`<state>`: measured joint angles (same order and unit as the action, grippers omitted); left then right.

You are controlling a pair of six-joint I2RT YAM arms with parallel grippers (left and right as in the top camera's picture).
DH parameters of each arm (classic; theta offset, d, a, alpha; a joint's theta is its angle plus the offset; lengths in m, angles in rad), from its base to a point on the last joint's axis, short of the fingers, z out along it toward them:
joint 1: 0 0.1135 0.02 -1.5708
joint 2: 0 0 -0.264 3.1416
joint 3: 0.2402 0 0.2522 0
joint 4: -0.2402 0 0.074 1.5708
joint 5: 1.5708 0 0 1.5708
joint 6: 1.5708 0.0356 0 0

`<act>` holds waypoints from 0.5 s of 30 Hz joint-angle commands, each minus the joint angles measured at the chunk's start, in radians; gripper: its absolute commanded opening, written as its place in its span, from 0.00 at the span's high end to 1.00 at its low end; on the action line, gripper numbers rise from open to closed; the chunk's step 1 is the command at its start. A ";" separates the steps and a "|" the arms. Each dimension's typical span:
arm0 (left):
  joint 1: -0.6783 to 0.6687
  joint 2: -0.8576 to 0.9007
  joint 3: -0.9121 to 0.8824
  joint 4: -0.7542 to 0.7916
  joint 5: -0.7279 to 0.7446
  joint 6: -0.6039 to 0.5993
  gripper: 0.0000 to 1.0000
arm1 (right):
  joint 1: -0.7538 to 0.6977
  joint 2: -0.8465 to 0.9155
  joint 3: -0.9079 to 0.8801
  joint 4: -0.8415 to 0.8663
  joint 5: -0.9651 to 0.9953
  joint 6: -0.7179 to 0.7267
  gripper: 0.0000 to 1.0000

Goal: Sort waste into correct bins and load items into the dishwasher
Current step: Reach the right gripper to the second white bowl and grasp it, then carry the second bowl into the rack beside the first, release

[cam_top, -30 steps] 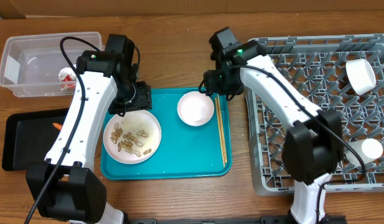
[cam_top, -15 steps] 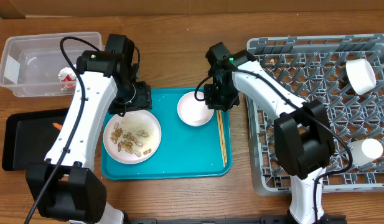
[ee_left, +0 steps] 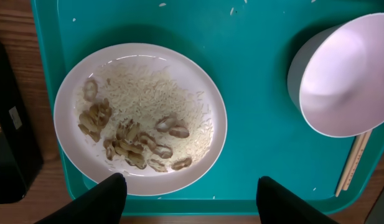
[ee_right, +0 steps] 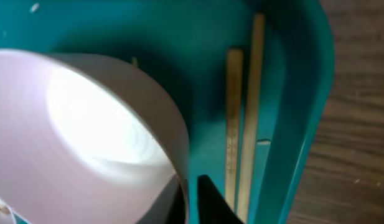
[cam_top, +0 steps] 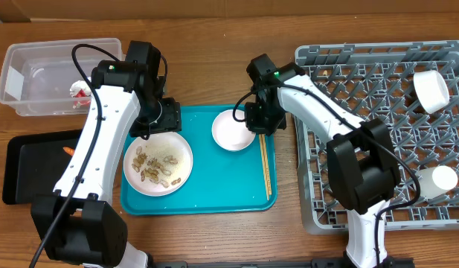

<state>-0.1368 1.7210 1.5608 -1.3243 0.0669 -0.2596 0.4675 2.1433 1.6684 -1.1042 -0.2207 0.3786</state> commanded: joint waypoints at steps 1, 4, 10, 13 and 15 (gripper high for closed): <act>0.005 -0.026 0.018 -0.003 0.004 -0.010 0.31 | 0.005 0.010 -0.005 0.010 0.002 0.019 0.93; 0.005 -0.026 0.018 -0.003 0.004 -0.010 0.31 | 0.004 0.009 0.011 0.004 0.002 0.019 0.96; 0.005 -0.026 0.018 -0.005 0.004 -0.009 0.31 | -0.046 -0.060 0.182 -0.107 0.120 0.018 0.96; 0.005 -0.026 0.018 -0.007 0.004 -0.009 0.31 | -0.085 -0.121 0.314 -0.205 0.335 0.018 0.96; 0.005 -0.026 0.018 -0.006 0.003 -0.009 0.31 | -0.110 -0.167 0.379 -0.248 0.512 0.018 0.96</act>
<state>-0.1368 1.7210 1.5612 -1.3308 0.0673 -0.2596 0.4011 2.1113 1.9408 -1.3262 0.0059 0.3920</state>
